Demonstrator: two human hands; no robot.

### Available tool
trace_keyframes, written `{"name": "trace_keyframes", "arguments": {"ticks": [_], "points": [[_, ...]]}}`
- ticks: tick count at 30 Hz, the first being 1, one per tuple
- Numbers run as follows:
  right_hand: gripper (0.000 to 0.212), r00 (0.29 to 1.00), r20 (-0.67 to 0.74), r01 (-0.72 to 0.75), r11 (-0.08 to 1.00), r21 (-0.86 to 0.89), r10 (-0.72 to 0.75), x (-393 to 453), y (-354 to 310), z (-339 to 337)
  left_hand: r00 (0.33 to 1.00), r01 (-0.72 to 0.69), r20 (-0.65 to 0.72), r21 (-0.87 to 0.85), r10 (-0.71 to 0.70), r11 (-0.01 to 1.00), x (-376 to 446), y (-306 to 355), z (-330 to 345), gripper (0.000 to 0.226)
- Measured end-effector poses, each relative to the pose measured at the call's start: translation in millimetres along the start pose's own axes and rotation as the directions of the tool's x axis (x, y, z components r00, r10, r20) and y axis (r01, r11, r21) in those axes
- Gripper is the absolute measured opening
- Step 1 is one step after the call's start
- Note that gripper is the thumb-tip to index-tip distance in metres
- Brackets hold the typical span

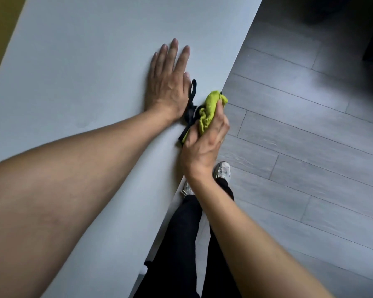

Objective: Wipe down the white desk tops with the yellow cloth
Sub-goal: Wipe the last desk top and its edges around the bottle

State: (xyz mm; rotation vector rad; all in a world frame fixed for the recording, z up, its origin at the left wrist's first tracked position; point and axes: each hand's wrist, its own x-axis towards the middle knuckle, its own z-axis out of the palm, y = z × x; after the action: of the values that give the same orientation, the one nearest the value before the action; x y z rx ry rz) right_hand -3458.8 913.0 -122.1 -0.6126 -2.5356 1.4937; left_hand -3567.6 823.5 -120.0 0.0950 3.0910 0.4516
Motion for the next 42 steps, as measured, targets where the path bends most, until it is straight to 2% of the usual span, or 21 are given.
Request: {"name": "trace_keyframes", "arguments": {"ticks": [4,7,11,15,20,24,27,30,33,38,42], "points": [[0.070,1.000,-0.010,-0.001,1.000,-0.003,0.001,-7,0,-3,0.997,0.057,-0.049,-0.059,-0.060,0.997,-50,-4,-3,0.062],[0.068,0.998,-0.056,-0.010,1.000,-0.003,0.010,39,-5,4,0.991,0.087,-0.092,-0.055,-0.092,0.995,-115,-6,-3,0.055],[0.067,0.996,-0.089,-0.027,0.999,-0.026,0.025,109,-11,11,0.991,0.107,-0.080,-0.041,-0.110,0.993,-181,-19,-11,0.056],[0.063,0.993,-0.108,-0.049,0.998,-0.046,0.044,122,-13,14,0.985,0.160,-0.069,0.006,-0.159,0.987,-227,-48,-22,0.057],[0.070,0.998,-0.057,-0.025,0.999,-0.029,0.023,31,-5,5,0.992,0.128,-0.008,0.068,-0.128,0.989,-266,-80,-31,0.061],[0.074,0.996,0.063,-0.054,0.997,-0.047,0.057,-87,6,-10,0.997,0.070,0.024,0.107,-0.073,0.992,-270,-90,-30,0.065],[0.074,0.989,0.137,-0.052,0.997,-0.057,0.059,-132,7,-20,0.997,0.076,0.020,0.101,-0.079,0.992,-270,-91,-29,0.066],[0.072,0.993,0.109,-0.032,0.999,-0.041,0.037,-112,6,-16,0.998,0.064,0.003,0.087,-0.064,0.994,-270,-94,-28,0.066],[0.073,0.998,0.065,-0.019,0.999,-0.035,0.022,-59,3,-9,0.998,0.065,-0.015,0.085,-0.064,0.994,-271,-94,-26,0.066],[0.069,0.994,0.025,-0.101,0.992,-0.080,0.103,29,-12,-1,0.997,0.077,-0.012,0.071,-0.076,0.995,-271,-92,-25,0.066],[0.068,0.994,-0.002,-0.111,0.988,-0.106,0.111,35,-11,-1,0.997,0.071,-0.025,0.063,-0.069,0.995,-271,-93,-24,0.066]]}}
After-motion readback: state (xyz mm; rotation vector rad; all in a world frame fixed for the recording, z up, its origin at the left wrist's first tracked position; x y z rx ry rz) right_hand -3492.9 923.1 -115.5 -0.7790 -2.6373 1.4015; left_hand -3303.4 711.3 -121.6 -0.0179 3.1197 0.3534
